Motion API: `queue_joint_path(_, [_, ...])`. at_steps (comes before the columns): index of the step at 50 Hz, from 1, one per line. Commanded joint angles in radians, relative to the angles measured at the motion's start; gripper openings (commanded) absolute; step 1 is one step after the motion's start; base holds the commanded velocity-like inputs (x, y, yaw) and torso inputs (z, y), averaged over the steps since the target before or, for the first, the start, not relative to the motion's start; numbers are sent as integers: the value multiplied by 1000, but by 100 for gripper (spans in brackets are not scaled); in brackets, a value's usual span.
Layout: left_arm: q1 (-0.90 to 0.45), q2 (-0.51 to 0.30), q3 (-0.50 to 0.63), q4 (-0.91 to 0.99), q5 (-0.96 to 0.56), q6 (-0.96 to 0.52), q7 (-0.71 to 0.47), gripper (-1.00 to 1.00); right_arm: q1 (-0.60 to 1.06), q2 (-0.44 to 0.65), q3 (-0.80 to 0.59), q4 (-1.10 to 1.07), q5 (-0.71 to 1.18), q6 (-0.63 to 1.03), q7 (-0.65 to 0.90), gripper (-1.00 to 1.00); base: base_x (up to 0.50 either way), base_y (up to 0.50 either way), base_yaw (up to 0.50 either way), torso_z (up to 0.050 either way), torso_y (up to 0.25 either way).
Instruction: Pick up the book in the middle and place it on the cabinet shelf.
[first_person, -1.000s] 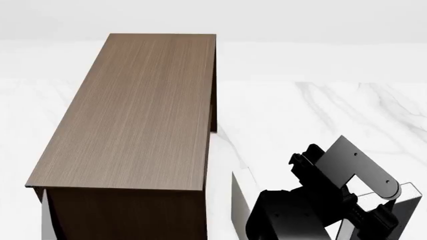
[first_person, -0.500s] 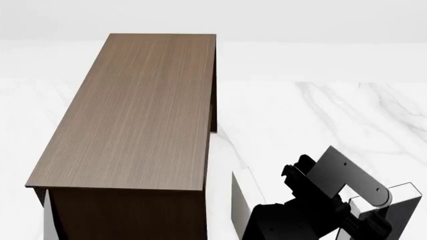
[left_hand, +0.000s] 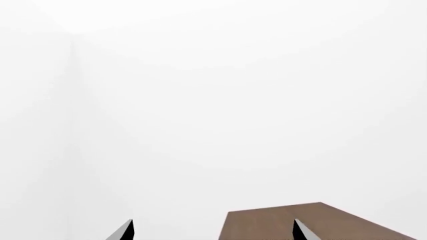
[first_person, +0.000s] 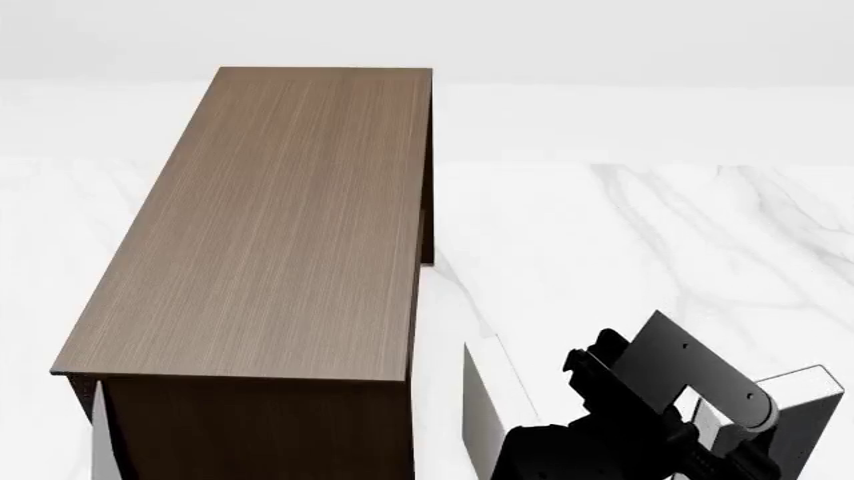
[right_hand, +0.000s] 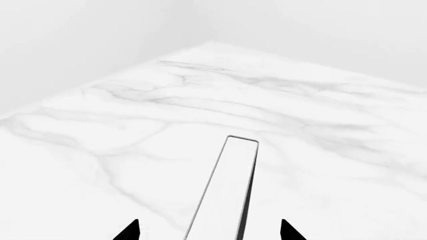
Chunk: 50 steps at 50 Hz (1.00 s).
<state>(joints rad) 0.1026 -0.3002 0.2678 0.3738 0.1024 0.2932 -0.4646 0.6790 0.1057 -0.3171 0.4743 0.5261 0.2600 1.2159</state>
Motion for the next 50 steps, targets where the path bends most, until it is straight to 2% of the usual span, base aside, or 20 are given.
queue_joint_path(1, [0, 11, -15, -2, 7, 11, 19, 100, -4, -17, 10, 36, -12, -19, -30, 100, 0, 0, 0, 0, 0])
queue_joint_path(50, [-3, -5, 4, -1, 0, 0, 6, 100, 0, -26, -37, 193, -9, -104, -87, 100, 0, 0, 0, 0, 0])
